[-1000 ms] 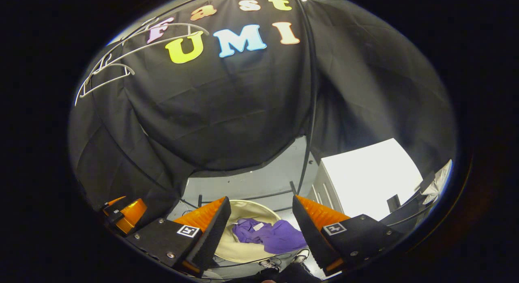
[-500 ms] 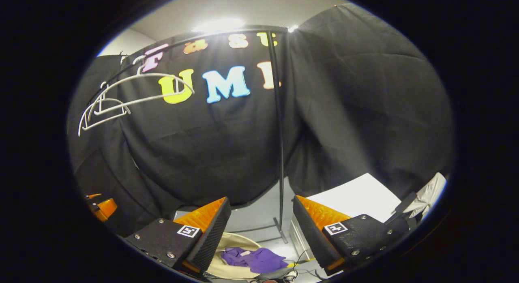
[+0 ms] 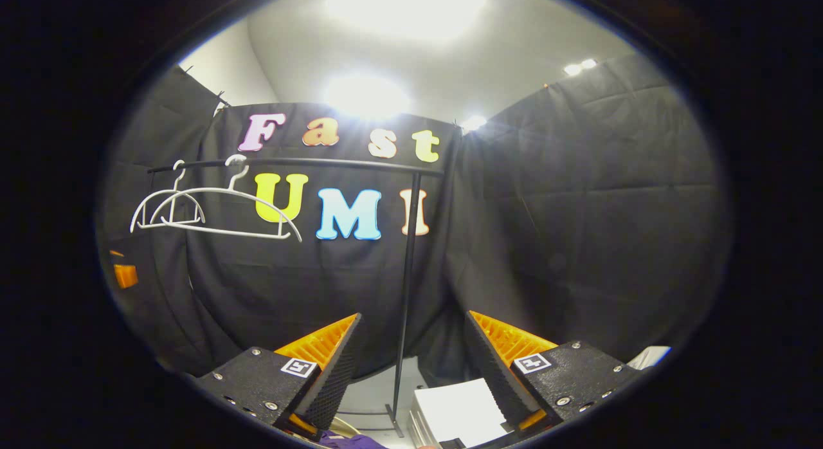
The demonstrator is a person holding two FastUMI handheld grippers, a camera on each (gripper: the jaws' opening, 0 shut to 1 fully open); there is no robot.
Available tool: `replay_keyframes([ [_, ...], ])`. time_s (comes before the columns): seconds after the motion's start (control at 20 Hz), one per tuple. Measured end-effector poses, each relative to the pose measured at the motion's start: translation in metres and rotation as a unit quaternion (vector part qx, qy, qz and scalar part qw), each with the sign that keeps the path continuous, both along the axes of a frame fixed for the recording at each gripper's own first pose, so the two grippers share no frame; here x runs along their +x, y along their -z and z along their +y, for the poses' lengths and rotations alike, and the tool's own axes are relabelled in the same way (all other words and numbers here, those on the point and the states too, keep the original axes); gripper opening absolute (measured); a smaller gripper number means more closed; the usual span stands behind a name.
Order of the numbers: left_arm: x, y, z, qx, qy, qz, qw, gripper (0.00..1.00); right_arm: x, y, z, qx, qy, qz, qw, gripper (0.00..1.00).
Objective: Grasp the clothes on the hanger with both hands and then place them into the laundry hamper below.
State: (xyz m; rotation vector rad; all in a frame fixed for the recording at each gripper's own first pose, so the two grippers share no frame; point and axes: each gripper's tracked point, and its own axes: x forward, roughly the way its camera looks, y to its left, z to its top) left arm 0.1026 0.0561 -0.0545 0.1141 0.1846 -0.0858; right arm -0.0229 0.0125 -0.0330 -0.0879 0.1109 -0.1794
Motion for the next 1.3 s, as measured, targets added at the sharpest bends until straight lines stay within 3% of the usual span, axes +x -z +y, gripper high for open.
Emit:
replay_keyframes([
  [0.1, -0.003, -0.028, 0.002, 0.005, -0.005, -0.024, 1.000, 0.99, -0.008, -0.012, 0.003, -0.001, 0.000, -0.005, 1.000, 0.92],
  [0.15, -0.002, -0.029, 0.005, 0.005, -0.006, -0.030, 1.000, 0.99, -0.013, -0.014, 0.008, 0.008, -0.005, -0.004, 1.000, 0.95],
  [0.2, -0.006, -0.030, 0.007, 0.002, -0.007, -0.029, 1.000, 0.99, -0.016, -0.016, 0.015, 0.017, -0.013, -0.004, 1.000, 0.92],
  [0.35, -0.016, -0.041, 0.014, -0.002, -0.013, -0.044, 0.999, 0.99, -0.025, -0.009, 0.017, 0.016, -0.019, 0.002, 1.000, 0.95],
  [0.65, -0.025, -0.034, 0.017, -0.040, -0.020, -0.044, 0.998, 0.99, -0.024, 0.001, 0.011, 0.050, -0.007, 0.025, 0.998, 0.96],
  [0.9, -0.023, -0.036, 0.024, -0.035, -0.020, -0.051, 0.998, 0.99, -0.023, -0.011, 0.013, 0.050, -0.006, 0.010, 0.999, 0.96],
  [1.2, -0.027, -0.012, 0.034, -0.089, -0.023, -0.031, 0.995, 0.99, -0.027, 0.003, 0.021, 0.059, 0.000, 0.025, 0.998, 0.96],
  [1.25, -0.027, -0.008, 0.037, -0.093, -0.027, -0.028, 0.995, 0.94, -0.028, 0.005, 0.021, 0.054, -0.002, 0.028, 0.998, 0.96],
  [1.3, -0.028, -0.005, 0.037, -0.093, -0.028, -0.026, 0.995, 0.99, -0.027, 0.005, 0.020, 0.049, -0.002, 0.030, 0.998, 0.96],
])
